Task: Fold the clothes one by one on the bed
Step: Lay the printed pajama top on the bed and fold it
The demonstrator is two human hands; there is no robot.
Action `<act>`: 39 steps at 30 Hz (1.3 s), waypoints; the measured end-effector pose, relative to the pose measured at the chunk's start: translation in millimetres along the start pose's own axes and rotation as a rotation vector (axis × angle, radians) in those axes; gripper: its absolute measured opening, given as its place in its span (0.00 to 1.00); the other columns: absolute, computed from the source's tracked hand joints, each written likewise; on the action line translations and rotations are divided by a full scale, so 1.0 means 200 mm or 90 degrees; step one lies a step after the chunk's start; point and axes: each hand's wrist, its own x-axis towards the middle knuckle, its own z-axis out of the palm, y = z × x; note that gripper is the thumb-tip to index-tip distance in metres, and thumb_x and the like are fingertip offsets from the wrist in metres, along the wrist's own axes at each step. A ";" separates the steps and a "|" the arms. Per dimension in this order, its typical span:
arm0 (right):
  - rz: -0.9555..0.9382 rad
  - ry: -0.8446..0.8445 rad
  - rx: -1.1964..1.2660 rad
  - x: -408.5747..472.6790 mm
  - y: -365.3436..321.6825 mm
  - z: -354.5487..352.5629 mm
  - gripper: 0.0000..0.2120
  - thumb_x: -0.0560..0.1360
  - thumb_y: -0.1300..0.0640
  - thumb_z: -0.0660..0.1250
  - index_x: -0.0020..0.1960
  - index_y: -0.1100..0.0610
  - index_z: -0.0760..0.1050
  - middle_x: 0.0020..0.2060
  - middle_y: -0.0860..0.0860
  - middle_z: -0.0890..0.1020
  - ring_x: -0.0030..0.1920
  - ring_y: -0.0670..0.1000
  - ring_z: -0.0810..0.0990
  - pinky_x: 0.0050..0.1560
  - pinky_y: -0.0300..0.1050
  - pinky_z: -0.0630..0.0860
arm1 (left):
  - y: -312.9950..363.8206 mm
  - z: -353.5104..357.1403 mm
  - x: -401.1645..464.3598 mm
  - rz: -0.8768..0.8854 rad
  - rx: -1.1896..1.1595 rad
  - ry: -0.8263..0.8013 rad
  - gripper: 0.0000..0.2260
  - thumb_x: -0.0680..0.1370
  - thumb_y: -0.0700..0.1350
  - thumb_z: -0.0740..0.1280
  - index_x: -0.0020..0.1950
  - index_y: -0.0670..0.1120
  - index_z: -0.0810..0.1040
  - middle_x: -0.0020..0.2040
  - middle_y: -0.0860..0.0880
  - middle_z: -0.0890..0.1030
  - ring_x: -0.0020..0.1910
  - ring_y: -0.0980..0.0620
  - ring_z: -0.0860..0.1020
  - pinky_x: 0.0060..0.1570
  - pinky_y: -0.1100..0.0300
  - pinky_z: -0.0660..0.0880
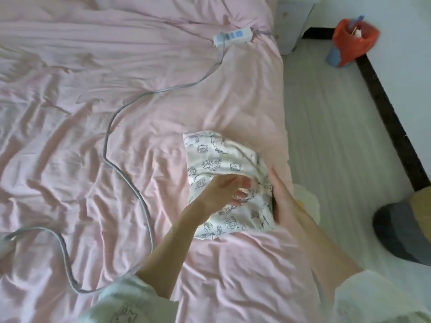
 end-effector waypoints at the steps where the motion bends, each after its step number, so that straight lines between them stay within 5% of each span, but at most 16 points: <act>1: 0.016 0.007 -0.065 0.00 0.00 -0.04 0.20 0.76 0.39 0.59 0.51 0.53 0.80 0.44 0.51 0.84 0.43 0.50 0.82 0.47 0.43 0.75 | -0.04 0.00 0.02 -0.011 -0.005 0.063 0.12 0.82 0.41 0.56 0.58 0.40 0.77 0.51 0.46 0.80 0.45 0.50 0.78 0.50 0.56 0.78; 4: 0.023 0.086 -0.237 0.04 0.04 -0.05 0.17 0.74 0.55 0.69 0.59 0.61 0.73 0.45 0.56 0.78 0.44 0.52 0.74 0.46 0.43 0.70 | -0.18 -0.09 0.07 -0.033 0.074 0.320 0.11 0.80 0.38 0.60 0.58 0.39 0.77 0.49 0.45 0.81 0.43 0.50 0.77 0.50 0.54 0.76; 7: -0.142 0.162 -0.283 0.04 0.02 0.00 0.02 0.76 0.61 0.65 0.48 0.57 0.75 0.39 0.55 0.77 0.40 0.50 0.74 0.39 0.47 0.73 | -0.33 -0.18 0.09 -0.095 0.190 0.442 0.15 0.78 0.44 0.63 0.64 0.42 0.72 0.59 0.44 0.76 0.51 0.47 0.75 0.56 0.50 0.76; 11: -0.257 0.249 -0.419 0.11 0.06 -0.06 0.11 0.77 0.60 0.63 0.36 0.59 0.70 0.30 0.54 0.73 0.32 0.51 0.69 0.35 0.44 0.64 | -0.43 -0.15 0.07 -0.201 0.027 0.357 0.24 0.77 0.49 0.66 0.69 0.41 0.63 0.54 0.45 0.75 0.49 0.46 0.76 0.41 0.56 0.77; 14: -0.152 0.274 -0.462 0.16 0.12 -0.17 0.11 0.76 0.55 0.63 0.52 0.63 0.73 0.42 0.55 0.77 0.43 0.54 0.74 0.45 0.44 0.69 | -0.48 -0.12 0.08 -0.229 -0.067 0.332 0.28 0.74 0.48 0.70 0.69 0.39 0.64 0.53 0.44 0.77 0.49 0.45 0.78 0.43 0.56 0.77; 19: -0.023 0.131 -0.286 0.12 0.11 -0.20 0.33 0.73 0.42 0.67 0.70 0.58 0.65 0.63 0.52 0.74 0.66 0.54 0.71 0.64 0.47 0.65 | -0.40 -0.16 0.06 -0.254 -0.247 0.185 0.31 0.66 0.46 0.76 0.65 0.36 0.72 0.52 0.40 0.82 0.51 0.41 0.80 0.58 0.45 0.75; 22: 0.059 0.084 -0.178 0.05 0.04 -0.16 0.33 0.71 0.40 0.67 0.67 0.61 0.70 0.56 0.51 0.78 0.59 0.51 0.74 0.68 0.45 0.62 | -0.28 -0.15 0.00 -0.217 -0.334 0.090 0.21 0.75 0.53 0.65 0.63 0.43 0.75 0.55 0.39 0.82 0.52 0.40 0.81 0.51 0.44 0.78; 25: 0.130 -0.006 -0.038 -0.01 0.03 -0.12 0.28 0.63 0.44 0.76 0.57 0.59 0.78 0.47 0.56 0.85 0.49 0.56 0.82 0.64 0.56 0.72 | -0.20 -0.15 -0.05 -0.194 -0.392 0.036 0.24 0.78 0.60 0.53 0.61 0.44 0.77 0.53 0.39 0.82 0.49 0.40 0.82 0.46 0.47 0.80; 29: 0.149 0.001 -0.010 -0.20 0.04 -0.16 0.28 0.63 0.52 0.78 0.59 0.61 0.77 0.54 0.58 0.82 0.56 0.61 0.80 0.62 0.59 0.73 | -0.09 -0.09 -0.14 -0.172 -0.317 -0.017 0.17 0.79 0.50 0.57 0.61 0.42 0.76 0.49 0.40 0.83 0.46 0.42 0.83 0.45 0.51 0.79; 32: 0.103 0.062 -0.045 -0.37 0.06 -0.24 0.23 0.67 0.55 0.75 0.58 0.64 0.76 0.56 0.57 0.80 0.59 0.59 0.77 0.68 0.53 0.67 | -0.01 -0.02 -0.20 -0.177 -0.266 -0.033 0.17 0.70 0.44 0.66 0.58 0.42 0.76 0.45 0.40 0.84 0.43 0.42 0.82 0.44 0.50 0.78; 36: 0.011 0.108 -0.087 -0.68 0.03 -0.40 0.42 0.59 0.51 0.78 0.69 0.60 0.68 0.74 0.53 0.61 0.74 0.55 0.56 0.72 0.54 0.52 | 0.18 0.20 -0.25 -0.118 -0.182 -0.065 0.18 0.69 0.40 0.69 0.58 0.42 0.77 0.49 0.42 0.84 0.44 0.45 0.84 0.40 0.54 0.81; 39: -0.084 0.099 -0.040 -0.91 -0.01 -0.56 0.42 0.59 0.43 0.77 0.70 0.52 0.67 0.74 0.49 0.62 0.75 0.54 0.55 0.74 0.59 0.49 | 0.33 0.43 -0.25 -0.069 -0.041 -0.064 0.11 0.74 0.40 0.69 0.55 0.41 0.79 0.52 0.40 0.83 0.43 0.48 0.84 0.42 0.58 0.81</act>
